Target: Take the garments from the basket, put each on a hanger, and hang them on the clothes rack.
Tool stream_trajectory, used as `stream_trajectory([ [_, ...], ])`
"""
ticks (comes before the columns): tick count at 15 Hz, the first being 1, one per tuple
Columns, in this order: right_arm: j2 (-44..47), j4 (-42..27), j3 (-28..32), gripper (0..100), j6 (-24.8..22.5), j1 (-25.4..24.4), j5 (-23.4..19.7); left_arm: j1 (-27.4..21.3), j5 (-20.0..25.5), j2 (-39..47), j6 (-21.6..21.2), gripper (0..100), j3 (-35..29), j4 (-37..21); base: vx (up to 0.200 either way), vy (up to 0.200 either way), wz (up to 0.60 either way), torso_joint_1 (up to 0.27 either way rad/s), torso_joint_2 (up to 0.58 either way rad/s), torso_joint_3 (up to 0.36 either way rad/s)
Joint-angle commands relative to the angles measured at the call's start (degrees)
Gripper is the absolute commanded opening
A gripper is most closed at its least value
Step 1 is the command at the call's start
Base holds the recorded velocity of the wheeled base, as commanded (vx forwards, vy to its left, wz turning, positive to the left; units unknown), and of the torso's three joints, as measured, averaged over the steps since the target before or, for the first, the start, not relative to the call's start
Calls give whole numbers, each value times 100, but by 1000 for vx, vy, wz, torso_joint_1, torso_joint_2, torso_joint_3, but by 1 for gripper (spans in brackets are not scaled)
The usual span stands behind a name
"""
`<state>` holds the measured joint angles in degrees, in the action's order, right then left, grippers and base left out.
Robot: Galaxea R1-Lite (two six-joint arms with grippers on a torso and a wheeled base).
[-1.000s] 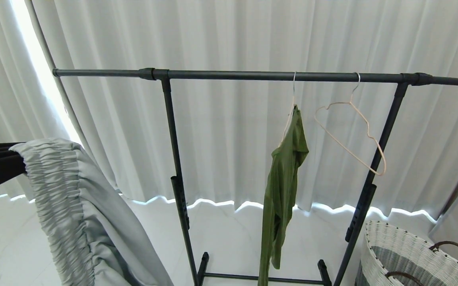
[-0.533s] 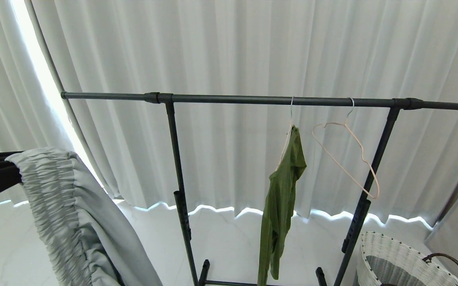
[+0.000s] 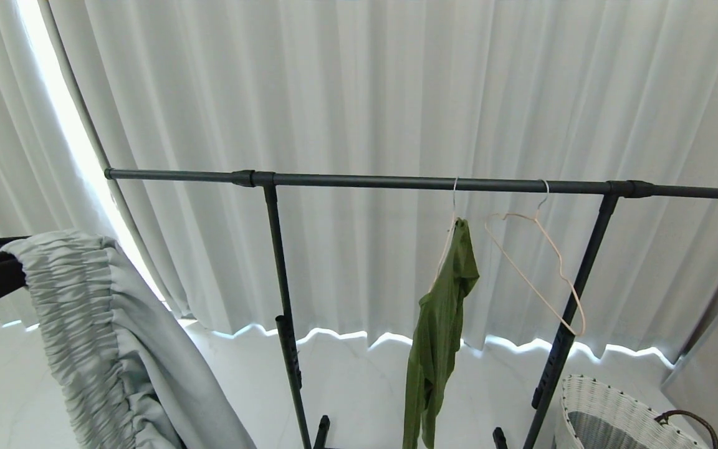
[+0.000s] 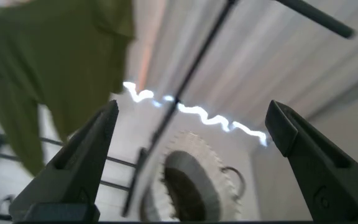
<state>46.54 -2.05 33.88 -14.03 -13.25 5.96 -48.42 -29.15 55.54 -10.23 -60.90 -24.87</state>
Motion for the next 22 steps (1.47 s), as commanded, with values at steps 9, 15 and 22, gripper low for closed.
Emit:
stream_trajectory([
  [9,1138,-964,813,100,920,270,-60,-1,-3,-35,12,0,149,0,133,0,0,3,-2,1],
  [15,1630,-973,726,100,999,270,-86,-1,-3,-166,56,0,676,8,200,0,0,14,6,0],
  [22,2482,-287,216,100,1570,218,-183,8,-12,-263,-164,0,1889,1494,0,0,0,0,0,0],
])
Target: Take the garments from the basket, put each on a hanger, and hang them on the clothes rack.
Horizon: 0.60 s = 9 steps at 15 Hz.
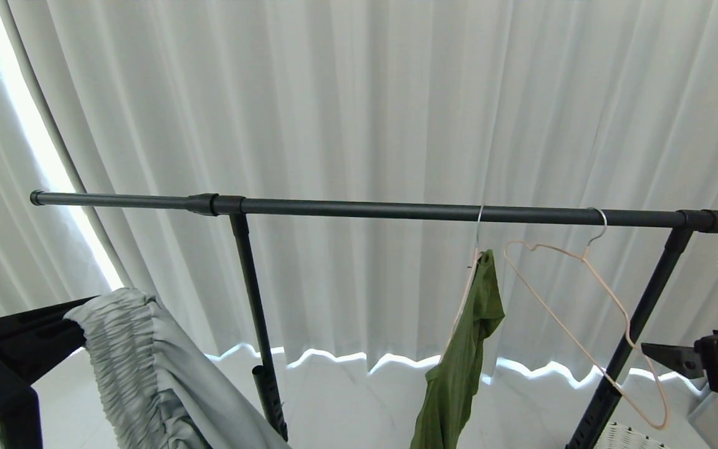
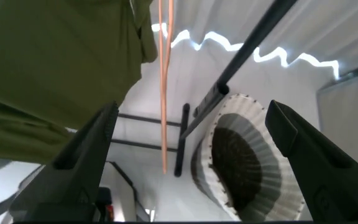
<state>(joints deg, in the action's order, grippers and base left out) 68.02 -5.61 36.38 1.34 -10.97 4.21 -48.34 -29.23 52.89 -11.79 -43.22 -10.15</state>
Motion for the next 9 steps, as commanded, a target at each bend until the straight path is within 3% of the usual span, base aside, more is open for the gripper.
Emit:
stream_trajectory([
  [1,501,165,-43,100,59,-19,-16,0,5,2,-25,0,164,40,0,0,0,0,0,0],
  [9,1776,1176,1,100,499,-142,1,0,5,-25,-16,0,261,49,0,0,0,0,0,0],
])
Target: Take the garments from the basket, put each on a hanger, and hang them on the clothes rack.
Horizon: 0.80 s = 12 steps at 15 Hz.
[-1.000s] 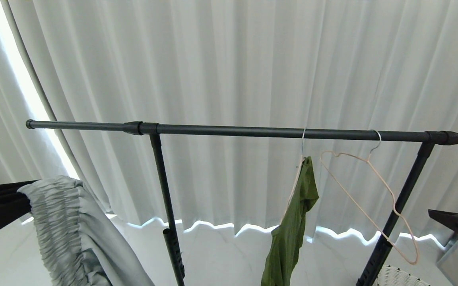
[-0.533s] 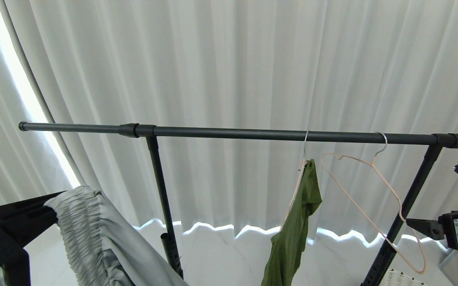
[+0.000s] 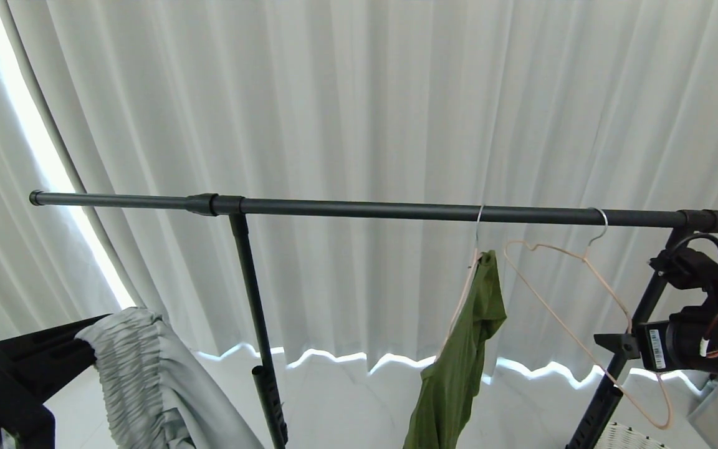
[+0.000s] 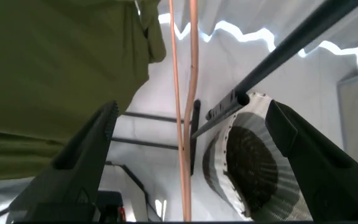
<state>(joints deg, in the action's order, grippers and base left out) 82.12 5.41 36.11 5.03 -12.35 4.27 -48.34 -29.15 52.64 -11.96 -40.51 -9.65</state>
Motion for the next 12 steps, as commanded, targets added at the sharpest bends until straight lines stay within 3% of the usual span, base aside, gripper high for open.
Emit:
stream_trajectory([
  [1,525,223,28,100,279,4,4,0,-3,-17,1,0,-10,-1,0,0,0,0,0,0],
  [12,964,927,1,100,419,4,-22,-9,6,-78,-87,0,-18,-1,0,0,0,0,0,0],
])
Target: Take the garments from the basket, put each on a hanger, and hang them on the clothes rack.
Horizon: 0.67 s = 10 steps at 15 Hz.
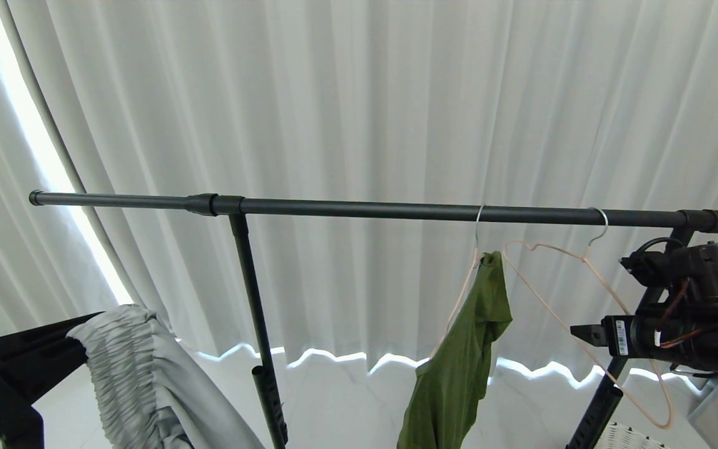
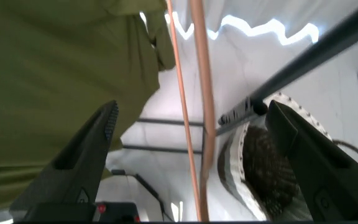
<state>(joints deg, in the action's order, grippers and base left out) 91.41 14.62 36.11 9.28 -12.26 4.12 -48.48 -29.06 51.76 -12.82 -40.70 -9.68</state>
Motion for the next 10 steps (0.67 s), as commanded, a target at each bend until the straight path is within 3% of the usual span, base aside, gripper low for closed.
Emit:
stream_trajectory([
  [1,44,15,10,100,-5,-4,-8,-3,-3,18,-1,0,-8,1,0,0,0,0,0,0],
  [6,106,15,-7,100,-22,-13,10,-3,-12,9,-10,0,-16,1,0,0,0,0,0,0],
  [7,106,32,1,0,-49,-30,19,-3,-3,18,-10,0,-16,1,0,0,0,0,0,0],
  [10,97,129,-16,0,-198,-30,27,-3,-3,18,-10,0,-16,1,0,0,0,0,0,0],
])
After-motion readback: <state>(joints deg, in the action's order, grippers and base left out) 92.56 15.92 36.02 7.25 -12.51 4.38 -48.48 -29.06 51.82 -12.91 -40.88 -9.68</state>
